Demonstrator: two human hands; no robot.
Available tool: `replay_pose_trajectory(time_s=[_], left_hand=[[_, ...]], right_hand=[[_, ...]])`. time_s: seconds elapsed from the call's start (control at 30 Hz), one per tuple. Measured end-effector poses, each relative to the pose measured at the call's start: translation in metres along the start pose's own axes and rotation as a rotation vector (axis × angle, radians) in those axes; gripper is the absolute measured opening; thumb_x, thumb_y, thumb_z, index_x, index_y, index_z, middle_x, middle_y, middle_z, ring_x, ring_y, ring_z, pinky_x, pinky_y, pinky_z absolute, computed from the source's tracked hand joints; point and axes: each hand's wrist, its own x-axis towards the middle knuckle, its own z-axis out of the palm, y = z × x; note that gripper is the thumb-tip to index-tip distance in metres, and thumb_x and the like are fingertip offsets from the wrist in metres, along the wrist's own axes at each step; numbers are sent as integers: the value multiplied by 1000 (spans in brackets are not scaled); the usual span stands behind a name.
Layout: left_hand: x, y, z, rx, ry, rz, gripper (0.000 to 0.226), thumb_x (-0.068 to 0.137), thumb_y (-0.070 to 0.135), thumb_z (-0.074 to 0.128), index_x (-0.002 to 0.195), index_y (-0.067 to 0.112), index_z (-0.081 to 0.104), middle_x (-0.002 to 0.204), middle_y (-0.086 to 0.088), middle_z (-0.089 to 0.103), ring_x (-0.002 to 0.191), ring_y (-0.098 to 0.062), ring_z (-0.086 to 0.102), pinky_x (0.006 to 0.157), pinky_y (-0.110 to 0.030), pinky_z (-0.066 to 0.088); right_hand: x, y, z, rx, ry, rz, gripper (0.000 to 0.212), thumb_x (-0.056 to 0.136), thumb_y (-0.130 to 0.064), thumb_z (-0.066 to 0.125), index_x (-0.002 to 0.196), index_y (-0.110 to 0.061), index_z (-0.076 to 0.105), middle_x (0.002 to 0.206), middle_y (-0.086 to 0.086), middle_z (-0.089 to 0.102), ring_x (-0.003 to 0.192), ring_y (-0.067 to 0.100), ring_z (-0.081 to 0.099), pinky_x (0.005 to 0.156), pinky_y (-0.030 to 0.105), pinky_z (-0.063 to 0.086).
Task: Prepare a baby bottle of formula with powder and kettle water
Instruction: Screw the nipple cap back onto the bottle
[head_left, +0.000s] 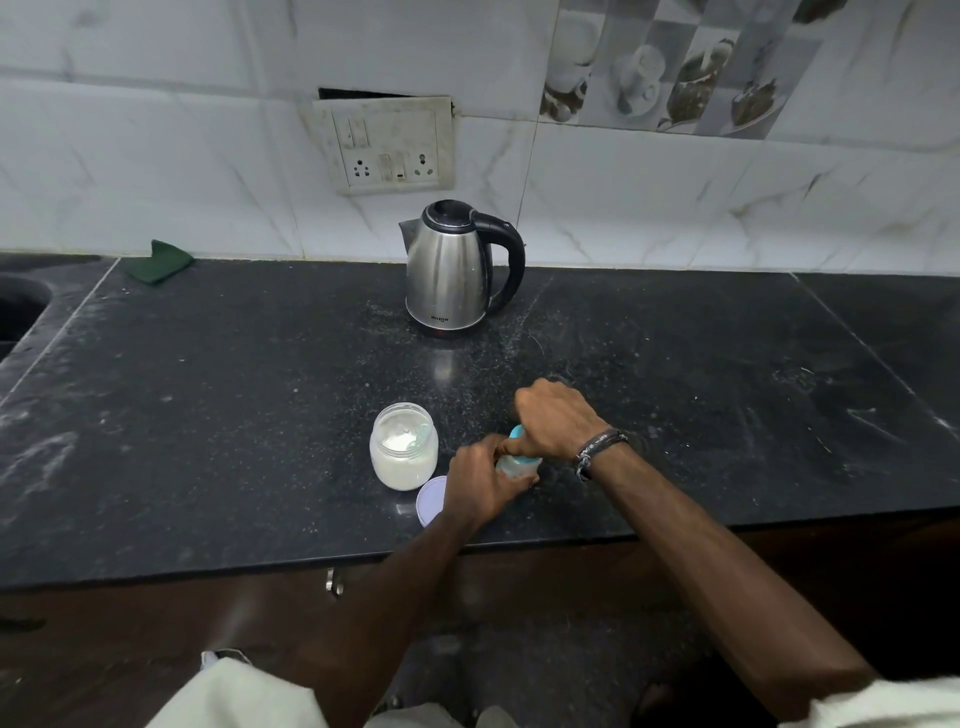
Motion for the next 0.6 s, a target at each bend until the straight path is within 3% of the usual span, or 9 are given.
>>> replay_pose_trajectory(time_s=[0.13, 0.27, 0.6], left_hand=[[0, -1, 0, -25, -6, -15, 59, 66, 61, 80, 105, 19, 68, 91, 5, 75, 83, -9, 70, 75, -39, 57], [0, -1, -1, -15, -23, 13, 62, 66, 55, 81, 112, 15, 67, 99, 2, 75, 89, -11, 70, 79, -40, 58], [-2, 4, -4, -28, -17, -8, 63, 64, 60, 76, 109, 16, 68, 95, 3, 75, 86, -12, 70, 78, -40, 57]], right_hand=[[-3, 5, -8, 28, -84, -30, 48, 70, -37, 85, 100, -7, 62, 109, 16, 62, 97, 33, 62, 66, 32, 39], [-4, 4, -7, 11, -96, -48, 40, 73, -23, 85, 103, -9, 64, 113, 15, 61, 98, 32, 63, 67, 32, 43], [-2, 0, -8, 24, -81, -40, 47, 75, -36, 82, 103, -6, 60, 112, 15, 60, 97, 32, 62, 66, 33, 39]])
